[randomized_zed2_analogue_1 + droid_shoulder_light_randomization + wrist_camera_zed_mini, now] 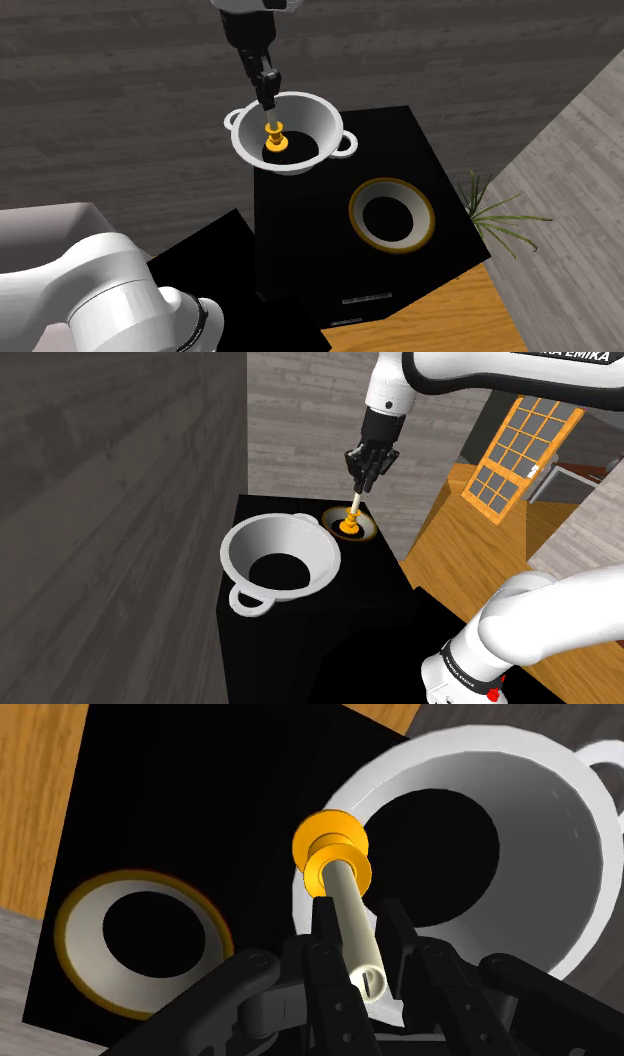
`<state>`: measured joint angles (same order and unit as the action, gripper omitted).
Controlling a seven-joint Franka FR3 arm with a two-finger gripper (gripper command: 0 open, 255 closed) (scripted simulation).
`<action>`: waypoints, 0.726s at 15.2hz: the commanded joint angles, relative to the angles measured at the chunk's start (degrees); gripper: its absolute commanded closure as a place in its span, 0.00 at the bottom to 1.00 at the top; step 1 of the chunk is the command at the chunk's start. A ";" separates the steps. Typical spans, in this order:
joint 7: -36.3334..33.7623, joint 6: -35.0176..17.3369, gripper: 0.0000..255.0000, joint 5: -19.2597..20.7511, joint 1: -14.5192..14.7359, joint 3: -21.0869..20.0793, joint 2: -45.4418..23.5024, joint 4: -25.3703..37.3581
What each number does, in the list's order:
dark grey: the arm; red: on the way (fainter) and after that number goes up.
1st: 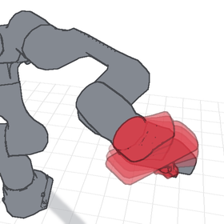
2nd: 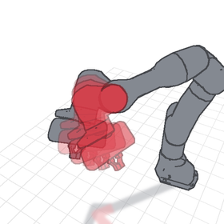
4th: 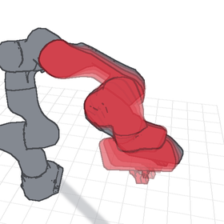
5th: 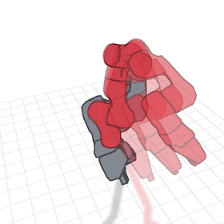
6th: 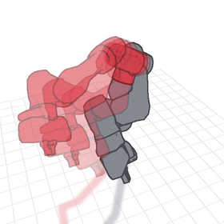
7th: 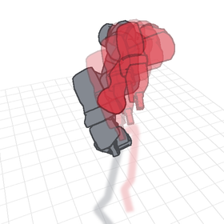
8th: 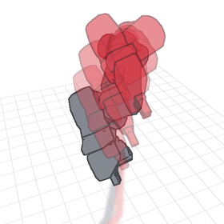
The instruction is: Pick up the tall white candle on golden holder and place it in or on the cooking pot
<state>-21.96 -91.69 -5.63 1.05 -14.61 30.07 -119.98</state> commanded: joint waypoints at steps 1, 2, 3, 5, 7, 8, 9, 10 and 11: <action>-2.29 -0.07 1.00 0.02 0.05 -1.96 -3.96 3.98; -3.33 0.12 1.00 0.25 0.02 -2.83 -6.09 6.30; -4.39 0.36 1.00 0.56 -0.01 -3.71 -8.26 8.71; -6.59 1.05 1.00 1.42 0.00 -5.46 -12.72 13.79; -8.91 2.02 1.00 2.65 0.14 -7.23 -17.40 19.27; -10.12 2.63 1.00 3.41 0.30 -8.11 -19.85 22.18; -11.35 3.33 1.00 4.29 0.55 -8.98 -22.38 25.23; -12.61 4.14 1.00 5.28 0.89 -9.82 -25.00 28.44; -13.89 5.07 1.00 6.39 1.37 -10.63 -27.73 31.83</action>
<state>-34.51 -87.38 -0.22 2.05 -24.41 4.89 -91.25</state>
